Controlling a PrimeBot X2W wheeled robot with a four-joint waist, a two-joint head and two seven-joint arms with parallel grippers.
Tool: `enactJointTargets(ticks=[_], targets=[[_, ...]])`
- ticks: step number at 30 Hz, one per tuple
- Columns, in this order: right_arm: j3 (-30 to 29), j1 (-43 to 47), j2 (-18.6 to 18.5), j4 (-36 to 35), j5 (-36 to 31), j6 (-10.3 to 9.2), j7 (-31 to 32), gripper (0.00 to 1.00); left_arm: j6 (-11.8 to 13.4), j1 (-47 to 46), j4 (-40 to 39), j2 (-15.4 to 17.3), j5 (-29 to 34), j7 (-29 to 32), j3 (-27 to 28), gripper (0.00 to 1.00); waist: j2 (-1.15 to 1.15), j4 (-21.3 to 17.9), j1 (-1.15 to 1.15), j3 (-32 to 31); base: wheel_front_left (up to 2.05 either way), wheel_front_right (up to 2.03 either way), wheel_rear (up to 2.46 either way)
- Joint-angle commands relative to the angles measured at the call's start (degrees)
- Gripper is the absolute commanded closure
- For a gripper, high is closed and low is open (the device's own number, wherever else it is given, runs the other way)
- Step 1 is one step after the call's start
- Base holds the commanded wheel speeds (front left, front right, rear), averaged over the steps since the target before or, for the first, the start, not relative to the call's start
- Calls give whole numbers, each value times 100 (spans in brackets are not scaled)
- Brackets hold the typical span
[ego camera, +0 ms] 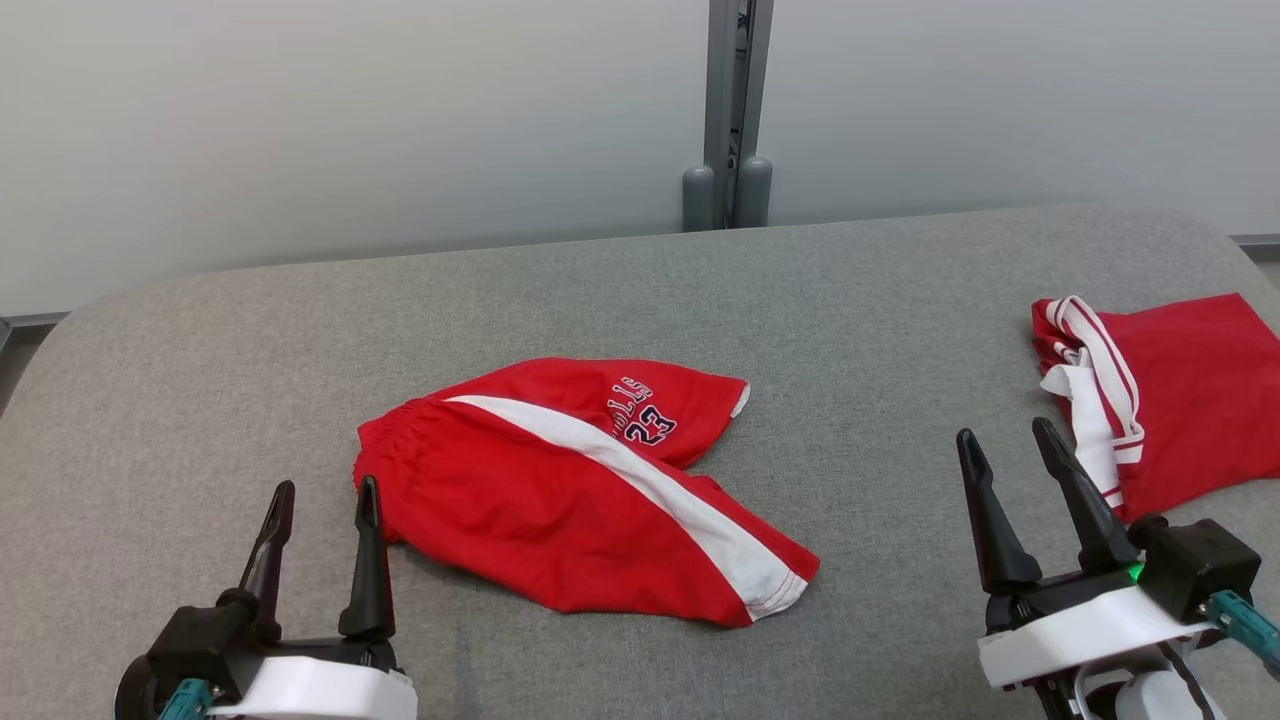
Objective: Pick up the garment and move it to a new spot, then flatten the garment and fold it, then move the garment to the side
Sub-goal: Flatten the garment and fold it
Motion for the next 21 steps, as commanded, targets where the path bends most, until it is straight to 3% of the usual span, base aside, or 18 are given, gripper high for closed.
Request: enactJointTargets(ticks=[1, 21], targets=[[10, 30, -25, 4, 26, 2, -25, 0, -29, 46, 20, -8, 48, -6, 34, 0, 0, 4, 0, 2, 0, 0, 0], [50, 38, -4, 29, 29, 2, -25, 0, -162, -16, 213, -103, 154, -6, 153, 0, 0, 37, 0, -14, 0, 0, 0]])
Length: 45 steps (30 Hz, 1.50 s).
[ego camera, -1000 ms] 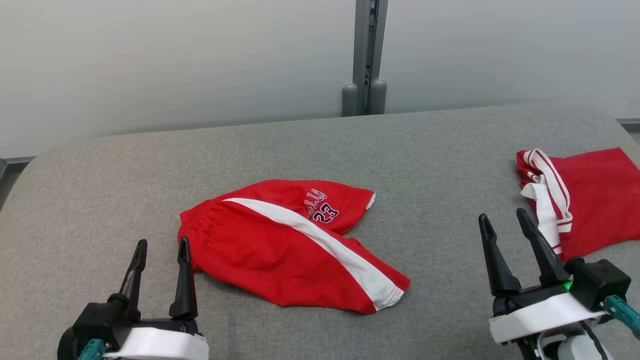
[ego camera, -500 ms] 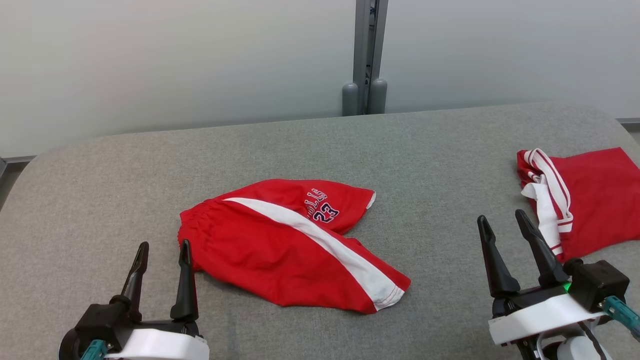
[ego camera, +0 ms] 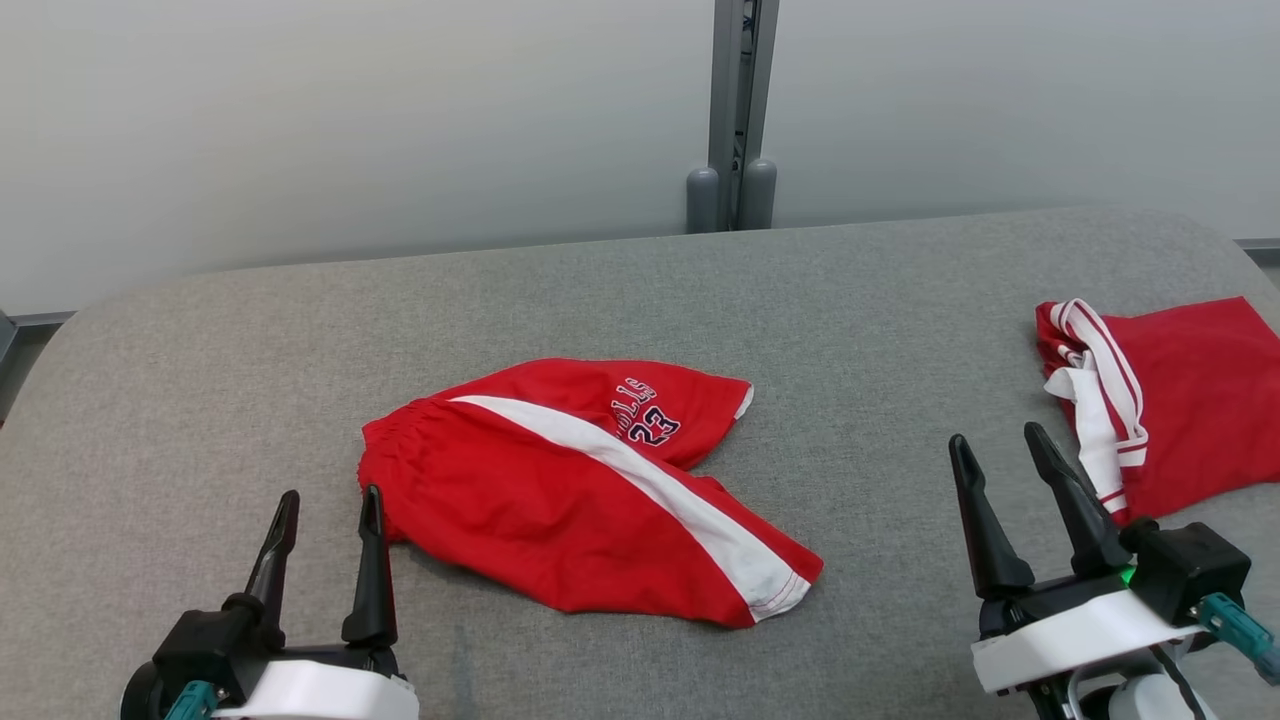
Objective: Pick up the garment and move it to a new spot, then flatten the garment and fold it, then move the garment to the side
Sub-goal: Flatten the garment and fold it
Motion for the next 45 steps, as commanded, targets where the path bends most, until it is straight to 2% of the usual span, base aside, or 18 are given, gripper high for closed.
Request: enactJointTargets(ticks=[1, 10, 23, 33, 34, 35, 36, 37, 45], targets=[[10, 28, -9, -2, 30, 2, -25, 0, -26, -16, 12, 14, 50, -6, 32, 0, 0, 2, 0, -1, 0, 0, 0], [290, -5, -57, 376, 233, 2, 99, 0, -62, -71, 71, -19, 78, -6, 43, 0, 0, 170, 0, -21, 0, 0, 0], [1279, -47, -190, 1537, 1446, 2, 1674, 0, -105, -85, 135, -50, 104, -6, 52, 0, 0, 698, 0, -1, 0, 0, 0], [1269, -484, 14, 2285, 1474, 2, 1684, 0, -120, -130, 141, -69, 96, -6, 54, 0, 0, 930, 0, 65, 0, 0, 0], [1258, -538, 38, 2355, 1461, 2, 1663, 8, -117, -136, 148, -69, 97, -6, 53, 0, 0, 949, 0, 72, 0, 0, 0], [1234, -589, 60, 2401, 1456, 2, 1610, 55, -113, -141, 155, -70, 95, -6, 56, 0, 0, 964, 0, 74, 0, 0, 0], [1218, -623, 75, 2428, 1442, 2, 1557, 96, -114, -144, 158, -70, 93, -6, 59, 0, 0, 979, 0, 74, 0, 0, 0], [1241, -648, 88, 2451, 1417, 2, 1514, 100, -115, -146, 159, -72, 91, -6, 66, 0, 0, 991, 0, 76, 0, 0, 0], [1268, -757, 17, 2445, 1371, 2, 1321, 100, -117, -144, 196, -79, 69, -6, 104, 0, 0, 981, 0, 63, 0, 0, 0]])
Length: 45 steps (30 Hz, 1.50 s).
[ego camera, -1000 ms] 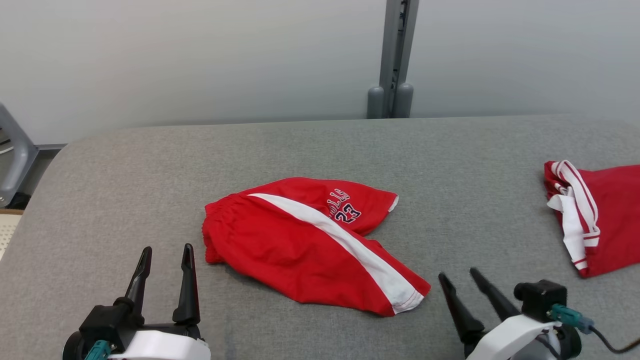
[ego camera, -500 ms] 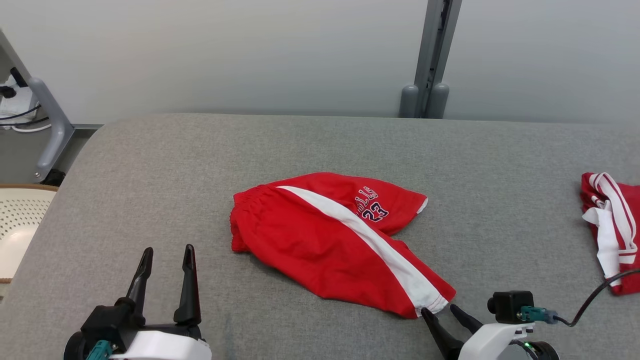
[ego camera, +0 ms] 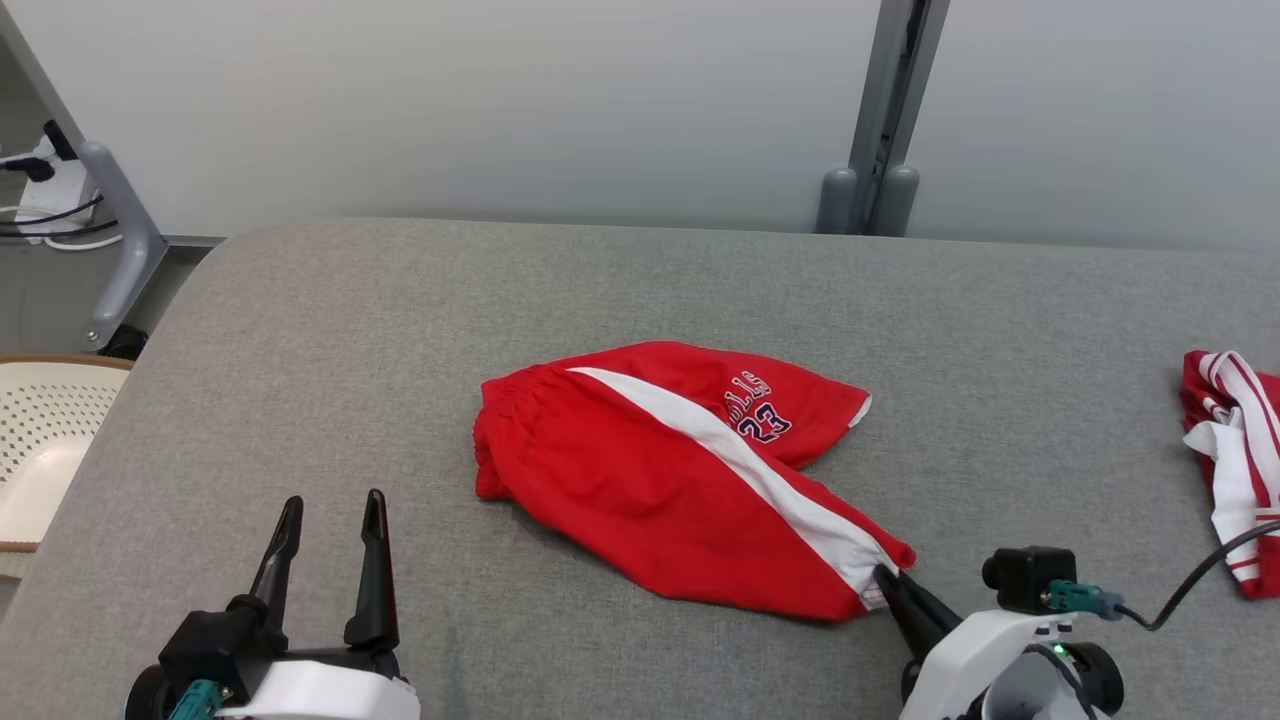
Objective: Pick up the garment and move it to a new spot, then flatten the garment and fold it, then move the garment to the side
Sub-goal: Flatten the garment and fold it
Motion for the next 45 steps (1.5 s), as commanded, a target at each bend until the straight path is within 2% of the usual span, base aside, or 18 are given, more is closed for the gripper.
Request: enactJointTargets(ticks=[1, 12, 19, 20, 21, 22, 23, 32, 40, 45], targets=[[-33, -53, -74, -37, -25, 4, -46, 100, 6, -104, -2, 7, -14, -6, 33, 0, 0, -23, 0, -4, 0, 0, 0], [-678, -267, -745, -380, -317, 3, -48, 100, -29, -143, 53, -15, -35, -6, -40, 0, 0, -436, 0, 84, 0, 0, 0], [-1033, -362, -929, -167, -470, 3, -46, 100, -50, -285, 181, 5, -66, 11, -107, 0, 0, -536, 0, 189, 0, 0, 0], [-1087, -376, -938, -81, -532, 3, -30, 95, -49, -283, 202, 12, -73, 25, -112, 0, 0, -546, 0, 198, 0, 0, 0], [-1116, -390, -908, -14, -560, 3, -16, 65, -54, -285, 227, 14, -79, 27, -119, 0, 0, -556, 0, 206, 0, 0, 0], [-1140, -402, -865, 39, -577, 3, -11, 14, -54, -299, 247, 18, -86, 33, -125, 0, 0, -564, 0, 211, 0, 0, 0], [-1146, -409, -832, 101, -596, 3, 10, 0, -58, -320, 262, 26, -86, 39, -129, 0, 0, -574, 0, 214, 0, 0, 0], [-1310, -416, -812, 293, -744, 3, -72, 0, -42, -345, 360, 78, -142, 67, -134, 0, 0, -668, 0, 124, 0, 0, 0], [-1568, -253, -636, -336, -962, 3, -495, 0, -72, -335, 283, 181, -188, 104, -133, 0, 0, -773, 0, 5, 0, 0, 0], [-1721, -138, -460, -715, -1017, 3, -662, 0, -117, -396, 253, 218, -222, 348, -215, 0, 0, -873, 0, 0, 0, 0, 0]])
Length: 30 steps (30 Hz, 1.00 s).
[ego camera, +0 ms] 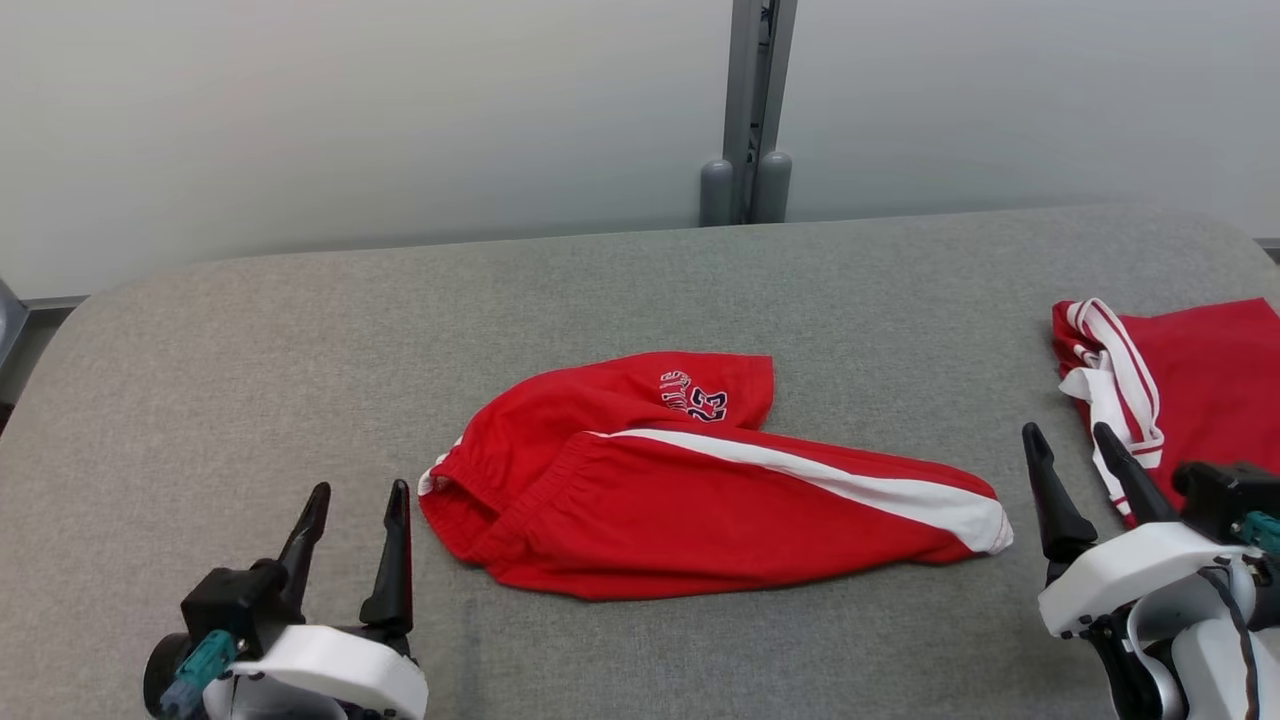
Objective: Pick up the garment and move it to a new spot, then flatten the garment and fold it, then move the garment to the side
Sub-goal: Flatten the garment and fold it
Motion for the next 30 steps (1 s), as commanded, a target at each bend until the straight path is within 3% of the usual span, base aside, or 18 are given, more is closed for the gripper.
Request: enactJointTargets(ticks=[1, 7, 14, 21, 22, 30], targets=[[-19, 73, 2, -67, -44, 2, -21, 0, -47, -109, -9, 24, -65, 87, -20, 0, 0, -45, 0, 11, 0, 0, 0], [-114, 187, 100, -346, -134, 2, 54, 0, -323, -515, 117, 194, -121, 1039, -319, 0, 0, -238, 0, 80, 0, 0, 0], [-207, 95, 249, -522, -193, 2, 110, 0, -692, -1415, 535, 531, -475, 2621, -573, 0, 0, -608, 0, 231, 0, 0, 0], [-110, -60, 333, -563, -155, 2, 108, 0, -866, -2385, 1272, 657, -1732, 4551, -508, 0, 0, -1029, 0, 491, 0, 0, 0], [-87, -118, 345, -587, -145, 2, 81, 0, -889, -2627, 1442, 734, -2060, 5071, -498, 0, 0, -1147, 0, 594, 0, 0, 0], [111, -371, 418, -552, -65, 2, -32, 0, -910, -3243, 1911, 1070, -2884, 6499, -551, 0, 0, -1572, 0, 957, 0, 0, 0]])
